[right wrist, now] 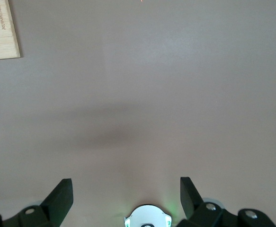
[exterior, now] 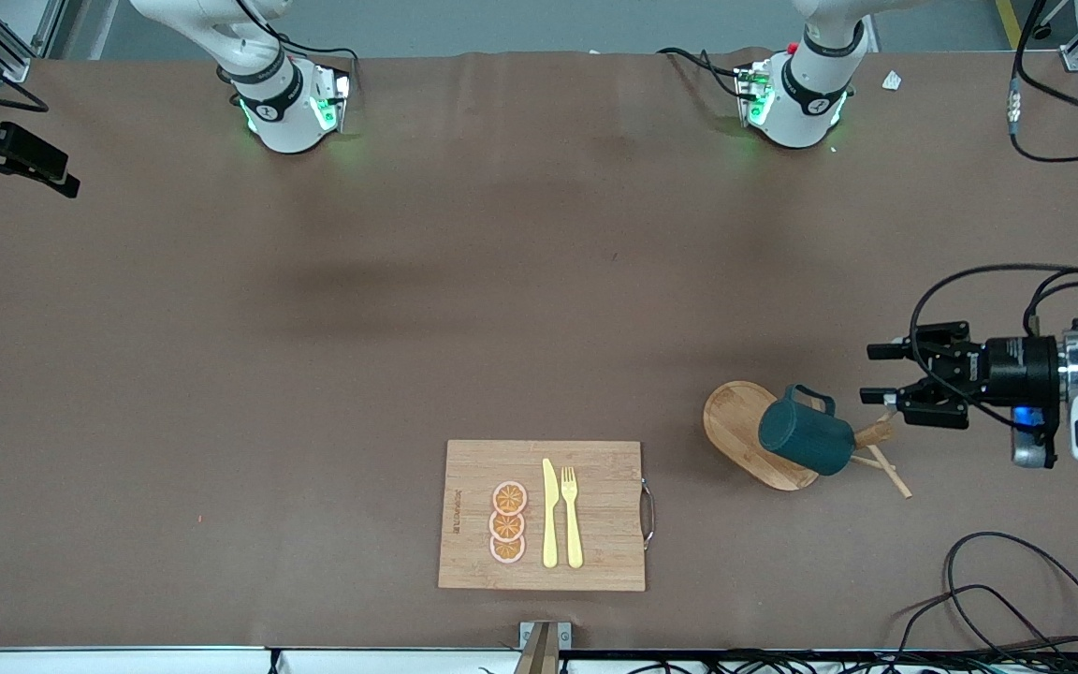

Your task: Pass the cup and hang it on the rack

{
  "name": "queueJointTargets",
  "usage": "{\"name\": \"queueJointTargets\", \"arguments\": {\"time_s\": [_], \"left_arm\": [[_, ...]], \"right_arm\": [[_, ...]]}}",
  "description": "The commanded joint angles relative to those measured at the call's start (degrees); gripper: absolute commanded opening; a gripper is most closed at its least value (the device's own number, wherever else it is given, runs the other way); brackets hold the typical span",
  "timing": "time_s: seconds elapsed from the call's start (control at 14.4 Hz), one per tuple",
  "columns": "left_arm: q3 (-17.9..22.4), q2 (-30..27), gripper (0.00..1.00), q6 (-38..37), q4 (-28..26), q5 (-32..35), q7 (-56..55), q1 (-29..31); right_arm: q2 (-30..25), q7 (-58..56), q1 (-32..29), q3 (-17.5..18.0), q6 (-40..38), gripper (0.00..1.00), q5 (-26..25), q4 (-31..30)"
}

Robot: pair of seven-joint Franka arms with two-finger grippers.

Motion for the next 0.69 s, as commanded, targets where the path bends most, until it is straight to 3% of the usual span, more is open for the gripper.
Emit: {"name": "queueJointTargets", "arguments": {"time_s": [0.0, 0.28, 0.62], "left_arm": [[-0.87, -5.89, 1.0, -0.39, -0.99, 10.38, -0.22, -2.18], [-8.78, -12.39, 1.0, -0.31, -1.43, 32.53, 13.45, -2.36], [-10.81, -16.7, 1.0, 0.05, -2.66, 43.46, 28.15, -2.19]], "right_arm": [[0.1, 0.58, 0.28, 0.03, -0.62, 1.0, -0.07, 0.69], [0.02, 0.49, 0.28, 0.03, -0.53, 1.0, -0.16, 0.69], [0.02, 0.49, 0.46, 0.11, -0.44, 1.0, -0.33, 0.69]]}}
